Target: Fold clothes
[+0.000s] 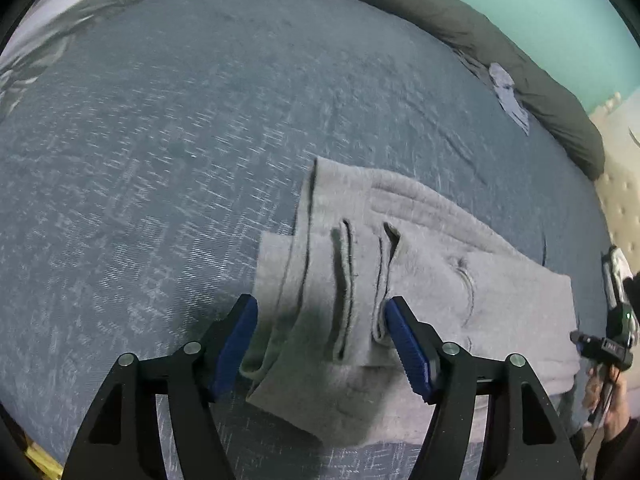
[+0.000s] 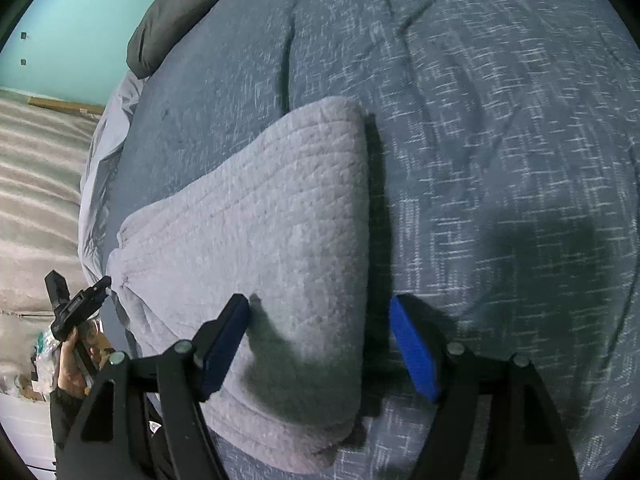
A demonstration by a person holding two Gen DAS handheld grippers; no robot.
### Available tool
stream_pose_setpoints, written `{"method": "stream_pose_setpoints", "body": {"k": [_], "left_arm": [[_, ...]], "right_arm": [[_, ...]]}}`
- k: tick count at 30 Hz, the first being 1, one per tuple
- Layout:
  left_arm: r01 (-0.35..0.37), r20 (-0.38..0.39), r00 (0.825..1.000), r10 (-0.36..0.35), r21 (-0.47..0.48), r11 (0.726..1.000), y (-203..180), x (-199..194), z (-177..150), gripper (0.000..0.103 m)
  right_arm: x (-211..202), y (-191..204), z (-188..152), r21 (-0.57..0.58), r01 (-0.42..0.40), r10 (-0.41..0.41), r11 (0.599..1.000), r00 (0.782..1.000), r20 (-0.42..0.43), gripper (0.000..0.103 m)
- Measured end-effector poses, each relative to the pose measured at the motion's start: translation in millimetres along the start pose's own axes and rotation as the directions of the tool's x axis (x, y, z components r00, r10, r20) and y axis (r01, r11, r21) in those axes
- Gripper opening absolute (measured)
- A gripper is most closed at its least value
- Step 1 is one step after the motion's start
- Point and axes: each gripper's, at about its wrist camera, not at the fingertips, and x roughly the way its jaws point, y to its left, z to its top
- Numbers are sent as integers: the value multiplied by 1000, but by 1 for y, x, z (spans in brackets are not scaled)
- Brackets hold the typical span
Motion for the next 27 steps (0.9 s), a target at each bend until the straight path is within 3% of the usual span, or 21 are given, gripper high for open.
{"method": "stream_pose_setpoints", "body": {"k": [3, 7, 10, 11, 12, 13, 15, 17, 21, 23, 27], "left_arm": [[47, -16, 999, -48, -44, 998, 9, 12, 0, 71], [56, -23, 998, -57, -48, 997, 13, 23, -3, 71], [63, -6, 998, -63, -54, 997, 12, 25, -7, 71], [66, 0, 998, -66, -51, 997, 11, 24, -8, 69], [67, 5, 998, -67, -42, 997, 9, 24, -9, 62], [69, 9, 998, -69, -32, 997, 7, 24, -10, 59], [61, 17, 998, -61, -15, 998, 2, 22, -10, 41], [49, 26, 998, -49, 0, 999, -3, 18, -10, 31], [71, 40, 997, -71, 5, 997, -9, 2, -5, 23], [80, 47, 996, -80, 16, 997, -16, -6, 0, 13], [100, 48, 993, -103, 57, 993, -42, -18, 4, 12]], "right_arm": [[6, 5, 0, -13, 0, 0, 1000, 1000, -15, 74], [17, 14, -1, -39, 13, -14, 999, 999, -31, 71], [21, 18, -1, -52, 33, -34, 998, 999, -19, 57], [21, 19, -1, -53, 32, -32, 998, 999, -8, 45], [20, 19, -1, -53, 24, -25, 998, 1000, 0, 34], [17, 20, -1, -54, 12, -12, 998, 1000, 11, 27], [11, 23, -1, -68, 0, 2, 998, 999, 35, 18], [4, 31, -1, -99, 15, -8, 995, 998, 65, 16], [-23, 41, 4, -138, 0, 18, 990, 992, 127, 14], [-42, 44, 8, -149, -8, 31, 989, 987, 155, 14], [-74, 54, 20, -179, 5, 30, 984, 981, 192, 13]]}}
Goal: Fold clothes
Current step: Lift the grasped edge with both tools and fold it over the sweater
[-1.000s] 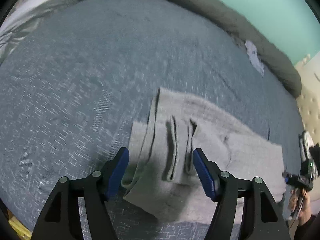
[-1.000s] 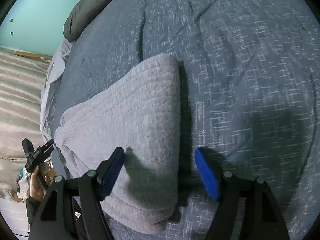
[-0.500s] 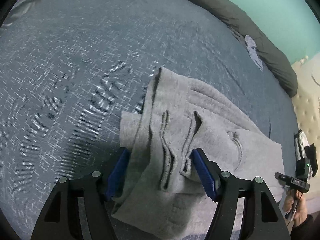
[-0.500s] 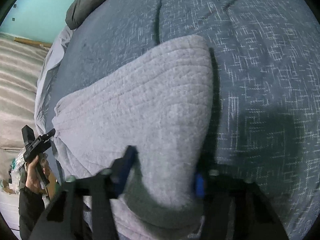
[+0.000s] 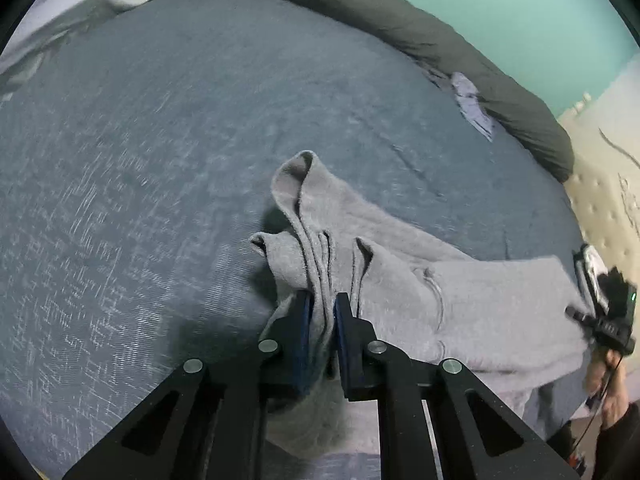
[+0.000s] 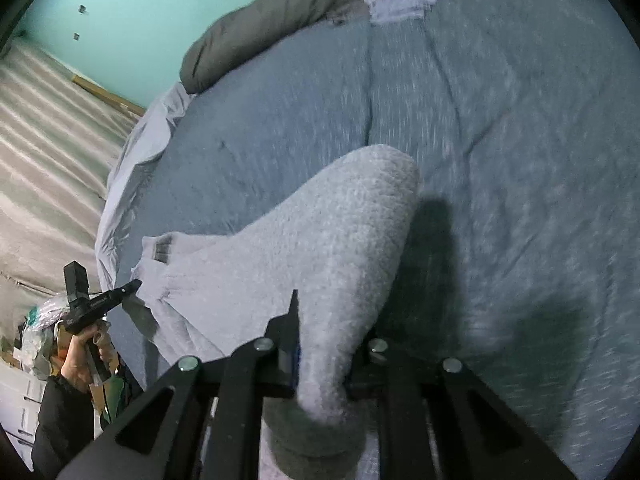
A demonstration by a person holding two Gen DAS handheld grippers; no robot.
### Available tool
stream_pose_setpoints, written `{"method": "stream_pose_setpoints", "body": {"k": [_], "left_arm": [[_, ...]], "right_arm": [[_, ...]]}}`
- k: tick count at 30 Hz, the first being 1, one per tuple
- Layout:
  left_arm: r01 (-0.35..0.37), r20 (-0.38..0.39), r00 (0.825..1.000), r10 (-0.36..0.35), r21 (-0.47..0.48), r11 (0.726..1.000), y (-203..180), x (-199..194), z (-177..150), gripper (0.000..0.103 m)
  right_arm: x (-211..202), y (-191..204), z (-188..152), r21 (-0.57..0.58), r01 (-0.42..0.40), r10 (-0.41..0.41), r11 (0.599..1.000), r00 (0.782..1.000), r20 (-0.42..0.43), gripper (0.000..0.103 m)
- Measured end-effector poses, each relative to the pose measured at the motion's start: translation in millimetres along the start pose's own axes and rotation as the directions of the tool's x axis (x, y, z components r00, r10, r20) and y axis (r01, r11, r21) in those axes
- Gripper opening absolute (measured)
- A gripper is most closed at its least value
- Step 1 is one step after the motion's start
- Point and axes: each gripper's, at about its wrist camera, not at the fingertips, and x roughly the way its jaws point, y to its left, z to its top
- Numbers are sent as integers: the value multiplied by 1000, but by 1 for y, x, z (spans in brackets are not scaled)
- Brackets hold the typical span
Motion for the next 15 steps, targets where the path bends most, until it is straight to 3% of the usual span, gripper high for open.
{"method": "stream_pose_setpoints", "body": {"k": [7, 15], "left_arm": [[123, -7, 992, -122, 84, 989, -86, 4, 4, 12], [282, -61, 959, -276, 108, 953, -186, 41, -2, 12]], "right_arm": [[-74, -18, 20, -38, 102, -99, 994, 993, 71, 13], [-163, -109, 25, 48, 208, -213, 977, 971, 111, 13]]}}
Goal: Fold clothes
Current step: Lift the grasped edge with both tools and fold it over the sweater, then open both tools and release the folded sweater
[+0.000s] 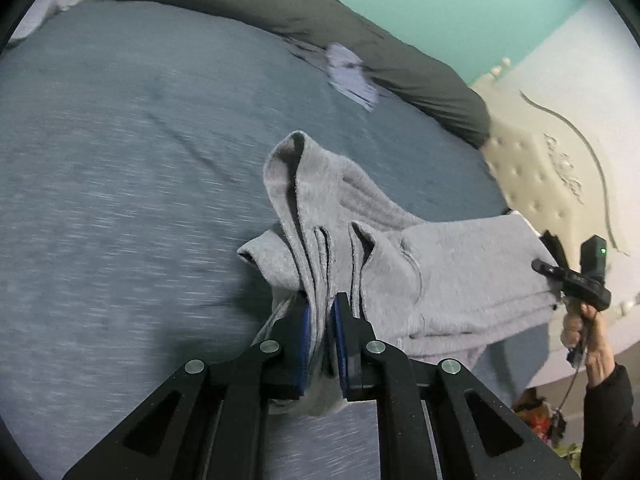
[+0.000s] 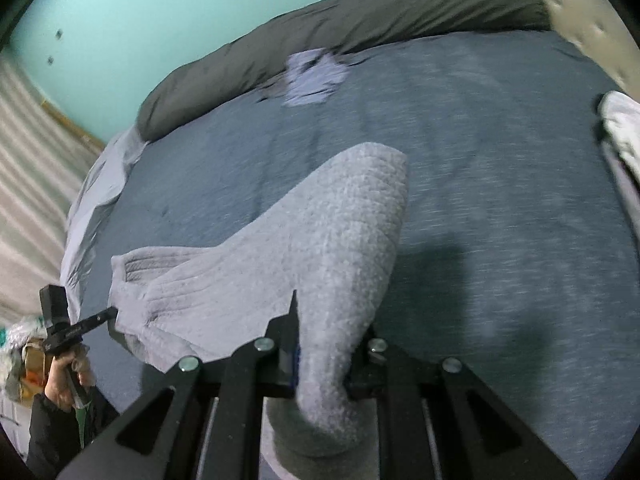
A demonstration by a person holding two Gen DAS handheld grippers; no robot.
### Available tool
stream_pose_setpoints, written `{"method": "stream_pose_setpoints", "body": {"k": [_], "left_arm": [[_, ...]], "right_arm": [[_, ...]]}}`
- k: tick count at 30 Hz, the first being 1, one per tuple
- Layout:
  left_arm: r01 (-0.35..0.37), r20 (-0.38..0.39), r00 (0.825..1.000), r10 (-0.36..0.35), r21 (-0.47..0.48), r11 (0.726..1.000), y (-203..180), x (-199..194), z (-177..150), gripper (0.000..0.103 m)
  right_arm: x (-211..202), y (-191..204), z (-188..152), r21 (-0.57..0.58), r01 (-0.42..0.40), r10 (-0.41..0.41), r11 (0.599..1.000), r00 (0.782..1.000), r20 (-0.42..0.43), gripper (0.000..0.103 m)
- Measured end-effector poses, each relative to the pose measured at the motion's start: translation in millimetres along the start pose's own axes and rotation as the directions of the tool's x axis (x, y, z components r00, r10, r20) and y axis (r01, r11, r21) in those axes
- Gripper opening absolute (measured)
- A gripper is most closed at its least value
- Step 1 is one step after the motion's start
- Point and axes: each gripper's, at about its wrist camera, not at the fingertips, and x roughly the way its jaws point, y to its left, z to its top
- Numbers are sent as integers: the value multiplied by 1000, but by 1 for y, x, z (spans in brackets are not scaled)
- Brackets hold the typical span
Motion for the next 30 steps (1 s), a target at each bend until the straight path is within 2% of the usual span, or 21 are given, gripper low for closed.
{"method": "stream_pose_setpoints", "body": {"k": [4, 7, 15, 19, 21, 22, 26, 30], "left_arm": [[34, -40, 999, -34, 4, 999, -27, 42, -2, 12], [18, -61, 998, -18, 13, 1000, -37, 66, -2, 12], [-51, -101, 994, 48, -33, 998, -8, 95, -7, 13], [-54, -111, 993, 49, -48, 997, 5, 102, -11, 17], [-45, -105, 994, 38, -69, 997, 11, 101, -15, 22], [-42, -101, 994, 34, -80, 996, 14, 100, -17, 24], [-43, -83, 996, 36, -90, 995, 25, 91, -15, 34], [-55, -50, 998, 50, -115, 992, 25, 80, -23, 45]], "right_arm": [[-2, -51, -4, 61, 31, -30, 998, 999, -16, 13], [11, -80, -8, 81, 34, -32, 996, 999, -32, 14], [63, -126, -24, 133, 46, -36, 990, 996, -77, 16], [78, -133, -26, 136, 90, -75, 987, 991, -107, 27], [78, -132, -24, 130, 117, -105, 984, 990, -99, 40], [74, -132, -22, 125, 136, -126, 983, 988, -85, 43], [54, -122, -20, 119, 171, -172, 978, 985, -6, 45], [49, -97, -30, 106, 113, -121, 988, 990, 69, 47]]}}
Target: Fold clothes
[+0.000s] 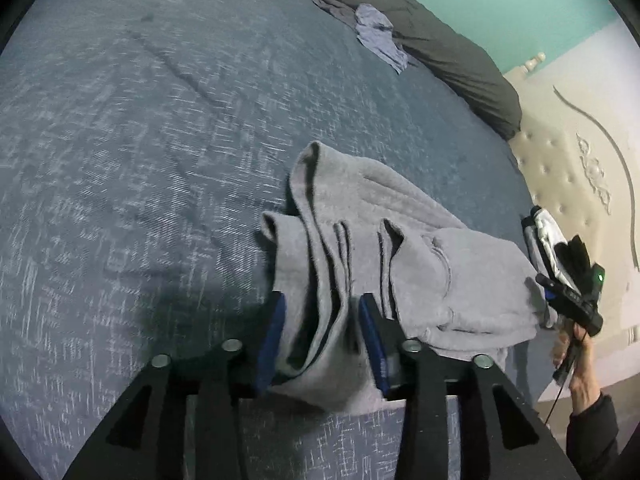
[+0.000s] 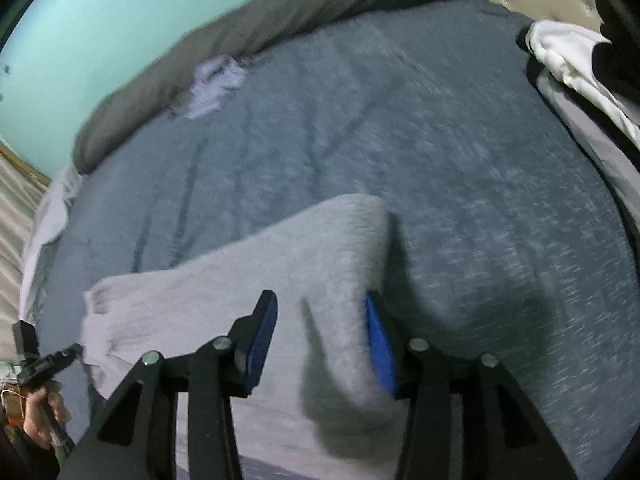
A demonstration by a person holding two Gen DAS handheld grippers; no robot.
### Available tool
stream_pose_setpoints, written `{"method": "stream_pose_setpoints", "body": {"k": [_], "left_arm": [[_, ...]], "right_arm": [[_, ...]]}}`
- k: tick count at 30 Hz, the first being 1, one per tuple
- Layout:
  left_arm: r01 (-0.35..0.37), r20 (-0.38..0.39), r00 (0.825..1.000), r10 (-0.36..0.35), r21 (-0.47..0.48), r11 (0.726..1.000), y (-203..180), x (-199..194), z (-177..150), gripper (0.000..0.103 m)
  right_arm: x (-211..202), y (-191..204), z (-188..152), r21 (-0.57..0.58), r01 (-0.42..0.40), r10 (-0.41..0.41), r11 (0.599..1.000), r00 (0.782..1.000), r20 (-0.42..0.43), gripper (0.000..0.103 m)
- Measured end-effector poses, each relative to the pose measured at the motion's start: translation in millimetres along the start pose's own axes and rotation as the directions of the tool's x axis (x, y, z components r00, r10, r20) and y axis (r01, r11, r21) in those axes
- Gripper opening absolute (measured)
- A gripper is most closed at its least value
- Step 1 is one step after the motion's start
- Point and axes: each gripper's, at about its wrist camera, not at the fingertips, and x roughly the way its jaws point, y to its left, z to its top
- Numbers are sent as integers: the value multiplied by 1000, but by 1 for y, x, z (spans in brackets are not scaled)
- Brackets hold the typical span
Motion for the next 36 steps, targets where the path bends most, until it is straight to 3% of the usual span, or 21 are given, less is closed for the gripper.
{"method": "stream_pose_setpoints", "body": {"k": [3, 6, 11, 15, 18, 22, 24, 28, 32, 36], "left_arm": [[5, 27, 1000, -4, -13, 1000, -1, -6, -8, 46], [15, 44, 999, -14, -17, 1000, -2, -12, -19, 46], [1, 43, 999, -1, 11, 1000, 0, -19, -32, 46], [13, 50, 999, -14, 6, 1000, 1, -20, -32, 46], [26, 61, 998, -27, 6, 1000, -2, -20, -34, 46], [-4, 68, 998, 2, 31, 1000, -13, -18, -35, 49], [-19, 71, 997, 16, 36, 999, -16, -18, -36, 49], [-40, 83, 996, 36, 44, 998, -23, -16, -35, 49], [-62, 91, 994, 57, 58, 996, -27, -14, -37, 50], [-80, 98, 992, 73, 71, 994, -29, -10, -38, 50]], "right_arm": [[3, 26, -8, -29, -33, 34, 999, 999, 19, 40], [4, 42, -13, -49, 24, -22, 999, 999, 46, 39], [-5, 6, -8, 65, 74, -78, 995, 995, 69, 39], [-21, -21, -9, 103, 116, -124, 988, 989, 81, 39], [-33, -21, -11, 89, 98, -107, 991, 990, 93, 35], [-29, 6, -17, -20, 36, -35, 999, 998, 50, 21], [-17, 19, -19, -77, 44, -43, 996, 999, 13, 13], [12, 5, -27, -10, 86, -86, 996, 994, -64, 9], [37, -13, -38, 59, 80, -72, 995, 988, -135, 8], [30, -13, -43, 70, 65, -58, 995, 993, -101, 8]]}}
